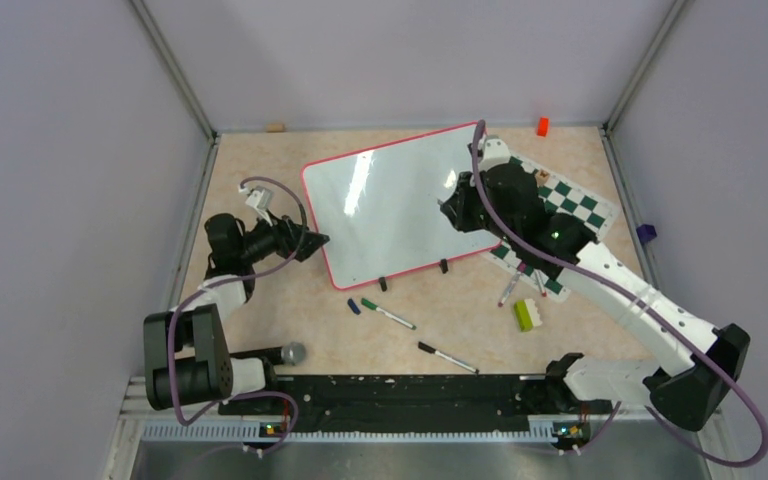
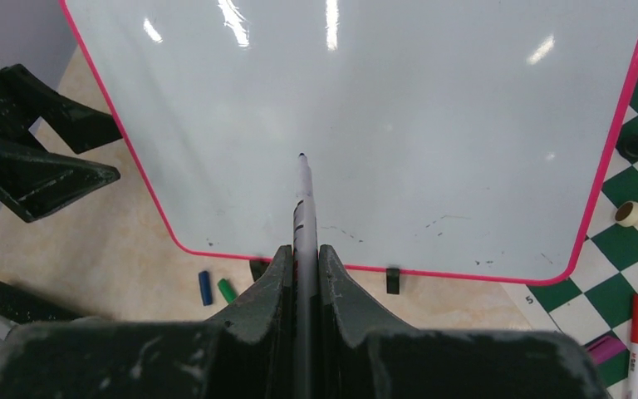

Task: Write a sentence on the whiteboard
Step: Hold the whiteboard on the whiteboard stand.

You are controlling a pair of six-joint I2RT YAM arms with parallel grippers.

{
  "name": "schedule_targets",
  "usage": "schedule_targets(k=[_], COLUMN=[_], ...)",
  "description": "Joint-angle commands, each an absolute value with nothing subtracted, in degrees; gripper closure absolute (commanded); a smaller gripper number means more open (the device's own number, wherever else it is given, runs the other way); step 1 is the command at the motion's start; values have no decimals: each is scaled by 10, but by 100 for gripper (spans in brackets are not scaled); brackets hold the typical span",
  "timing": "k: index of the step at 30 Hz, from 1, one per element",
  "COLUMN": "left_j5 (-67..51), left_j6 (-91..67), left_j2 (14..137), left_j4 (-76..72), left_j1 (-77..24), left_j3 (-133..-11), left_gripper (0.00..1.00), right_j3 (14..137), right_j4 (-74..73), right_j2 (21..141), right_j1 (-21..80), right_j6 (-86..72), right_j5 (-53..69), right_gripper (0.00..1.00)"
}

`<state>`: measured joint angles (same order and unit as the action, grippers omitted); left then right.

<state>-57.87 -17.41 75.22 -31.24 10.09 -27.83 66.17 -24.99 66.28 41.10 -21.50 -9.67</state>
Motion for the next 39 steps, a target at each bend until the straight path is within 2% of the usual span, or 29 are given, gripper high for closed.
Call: schedule_targets(k=[1, 4, 9, 14, 17, 29, 39], left_j5=[-567, -557, -538, -546, -548, -524, -517], left_j6=[-165, -164, -161, -161, -168, -163, -170], left_j2=[740, 729, 713, 717, 720, 687, 683], left_j4=[-324, -323, -324, -333, -354, -364, -393], left_j1=[104, 103, 104, 104, 104, 104, 104], left_j3=[-278, -272, -261, -260, -253, -230, -218], left_gripper=[2, 3, 5, 5, 4, 2, 1], right_j3=[741, 758, 743, 718, 691, 581, 560], right_j4=[-285, -299, -291, -320, -330, -301, -274], right_j2=[699, 714, 720, 709, 677, 503, 471], right_j1=[432, 471, 509, 543, 544, 543, 543], right_j6=[-235, -227, -259, -345, -371, -295, -259], right_j5=[-141, -197, -222, -356, -384, -293, -281], right_gripper=[100, 100, 100, 100, 100, 100, 100])
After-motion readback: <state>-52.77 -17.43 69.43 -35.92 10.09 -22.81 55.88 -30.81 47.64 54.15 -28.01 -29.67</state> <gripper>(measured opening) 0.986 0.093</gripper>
